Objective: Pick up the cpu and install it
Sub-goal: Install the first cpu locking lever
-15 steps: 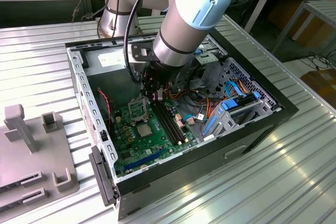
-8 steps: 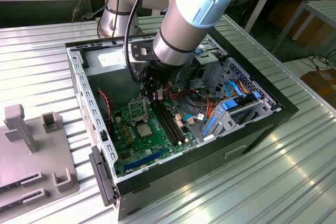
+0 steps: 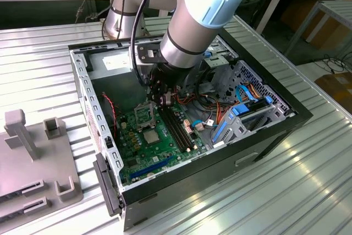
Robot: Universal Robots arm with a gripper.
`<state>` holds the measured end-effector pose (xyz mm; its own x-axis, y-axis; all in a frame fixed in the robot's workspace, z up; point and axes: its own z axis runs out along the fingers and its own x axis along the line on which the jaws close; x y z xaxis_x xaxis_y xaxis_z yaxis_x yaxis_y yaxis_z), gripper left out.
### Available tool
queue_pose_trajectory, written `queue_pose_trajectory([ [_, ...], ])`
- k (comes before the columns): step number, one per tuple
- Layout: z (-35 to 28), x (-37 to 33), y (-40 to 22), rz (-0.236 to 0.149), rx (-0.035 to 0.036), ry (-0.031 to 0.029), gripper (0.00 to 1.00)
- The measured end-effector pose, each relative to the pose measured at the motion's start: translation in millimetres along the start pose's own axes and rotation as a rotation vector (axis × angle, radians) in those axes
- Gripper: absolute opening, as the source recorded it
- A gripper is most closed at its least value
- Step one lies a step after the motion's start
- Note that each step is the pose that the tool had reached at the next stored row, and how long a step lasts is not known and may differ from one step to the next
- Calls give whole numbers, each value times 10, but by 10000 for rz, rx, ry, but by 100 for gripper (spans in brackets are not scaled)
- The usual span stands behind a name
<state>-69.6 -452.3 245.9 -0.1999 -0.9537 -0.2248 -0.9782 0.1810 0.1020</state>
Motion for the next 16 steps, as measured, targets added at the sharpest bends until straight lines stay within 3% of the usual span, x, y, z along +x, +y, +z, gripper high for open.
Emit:
queue_pose_trajectory([
  [10,-18,-3,5,-137,-20,77,11],
  [16,-18,-4,5,-144,-21,80,11],
])
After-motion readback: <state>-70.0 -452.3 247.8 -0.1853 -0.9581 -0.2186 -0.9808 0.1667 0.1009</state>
